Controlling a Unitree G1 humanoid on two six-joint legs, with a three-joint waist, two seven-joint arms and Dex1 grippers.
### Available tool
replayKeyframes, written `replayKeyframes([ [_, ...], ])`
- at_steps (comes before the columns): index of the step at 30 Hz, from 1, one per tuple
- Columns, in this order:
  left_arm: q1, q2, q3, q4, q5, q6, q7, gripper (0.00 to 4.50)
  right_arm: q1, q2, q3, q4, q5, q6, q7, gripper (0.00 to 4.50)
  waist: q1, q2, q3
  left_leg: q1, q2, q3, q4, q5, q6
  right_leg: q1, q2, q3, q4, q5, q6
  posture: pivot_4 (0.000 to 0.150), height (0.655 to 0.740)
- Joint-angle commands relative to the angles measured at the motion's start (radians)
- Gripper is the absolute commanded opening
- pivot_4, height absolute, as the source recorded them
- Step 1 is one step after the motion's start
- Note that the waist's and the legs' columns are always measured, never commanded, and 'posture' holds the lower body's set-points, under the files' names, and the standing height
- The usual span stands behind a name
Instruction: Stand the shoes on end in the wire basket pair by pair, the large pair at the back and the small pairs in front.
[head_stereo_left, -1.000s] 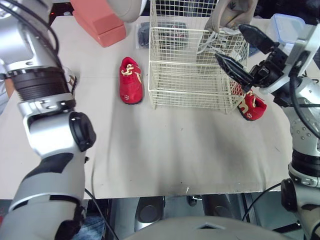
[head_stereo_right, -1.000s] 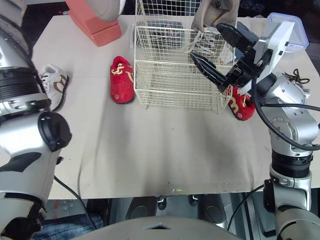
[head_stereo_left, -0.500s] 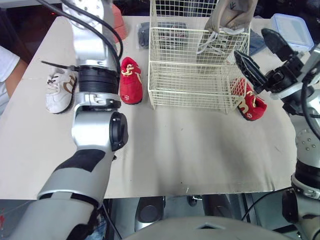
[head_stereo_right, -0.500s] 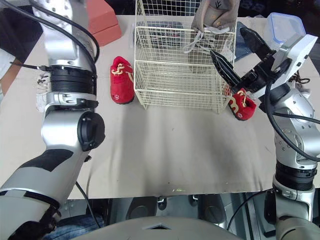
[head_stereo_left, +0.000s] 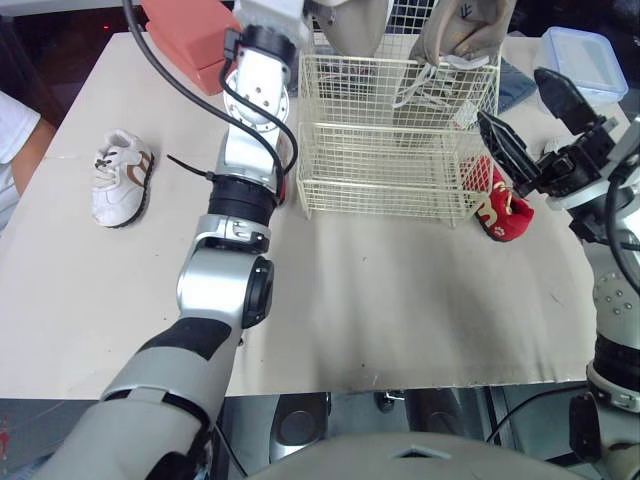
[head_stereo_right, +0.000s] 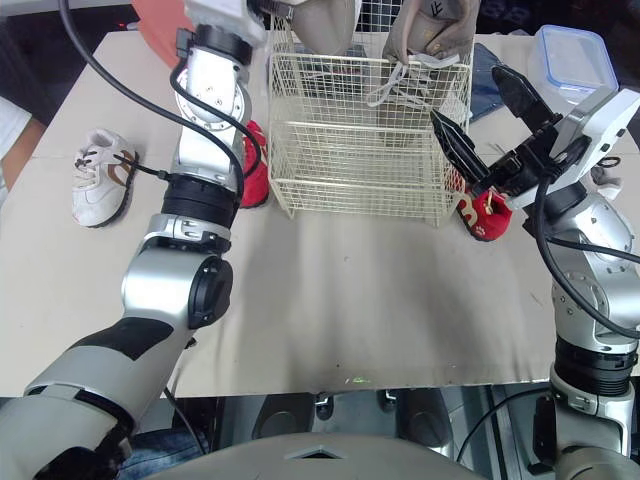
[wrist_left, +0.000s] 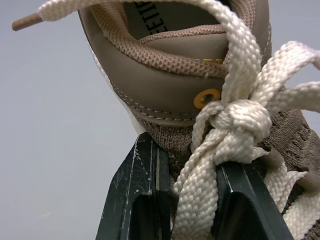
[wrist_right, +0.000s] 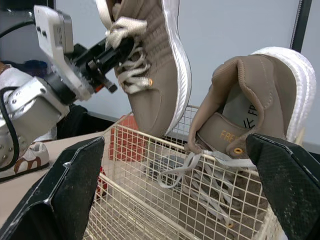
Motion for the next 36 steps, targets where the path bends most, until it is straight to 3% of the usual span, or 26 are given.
replayKeyframes([
  [1,0.011,-0.010,-0.025,-0.016,0.019,-0.052,0.021,0.58,-0.010,-0.010,-0.036,-0.036,0.006,-0.031,-0.009,4.50,0.000,0.000,0.000,0.000,0.000,0.000,0.000,0.000,0.000,0.000,0.000,0.000,0.000,0.000,0.000,0.150,0.6860],
  [8,0.069,-0.030,-0.051,-0.009,0.020,0.054,0.001,0.58,-0.012,-0.015,-0.033,-0.030,0.007,-0.036,-0.009,4.50,0.000,0.000,0.000,0.000,0.000,0.000,0.000,0.000,0.000,0.000,0.000,0.000,0.000,0.000,0.000,0.150,0.6860],
  [21,0.182,-0.065,-0.067,-0.135,-0.058,0.367,-0.179,0.58,-0.009,-0.019,-0.033,-0.035,0.008,-0.033,-0.019,4.50,0.000,0.007,-0.006,0.002,0.000,0.000,0.000,0.000,0.000,0.002,0.000,0.000,0.000,0.000,0.000,0.150,0.6860],
  [29,0.213,-0.076,-0.062,-0.232,-0.086,0.467,-0.191,4.17,-0.010,-0.021,-0.027,-0.035,0.006,-0.035,-0.024,4.50,0.001,0.009,-0.008,0.005,0.000,-0.002,0.001,0.000,0.000,0.006,0.001,0.000,0.000,0.000,0.000,0.150,0.6860],
  [30,0.220,-0.079,-0.062,-0.248,-0.085,0.476,-0.185,4.44,-0.010,-0.021,-0.027,-0.035,0.006,-0.035,-0.024,4.50,0.002,0.009,-0.008,0.006,0.000,-0.003,0.001,0.000,0.000,0.007,0.000,0.000,0.000,0.000,0.000,0.150,0.6860],
  [36,0.276,-0.091,-0.074,-0.367,-0.087,0.534,-0.188,4.44,-0.006,-0.025,-0.035,-0.033,0.004,-0.036,-0.025,4.50,0.002,0.009,-0.008,0.011,-0.001,-0.009,0.001,0.000,0.000,0.014,0.000,0.001,-0.001,0.000,0.000,0.150,0.6860],
])
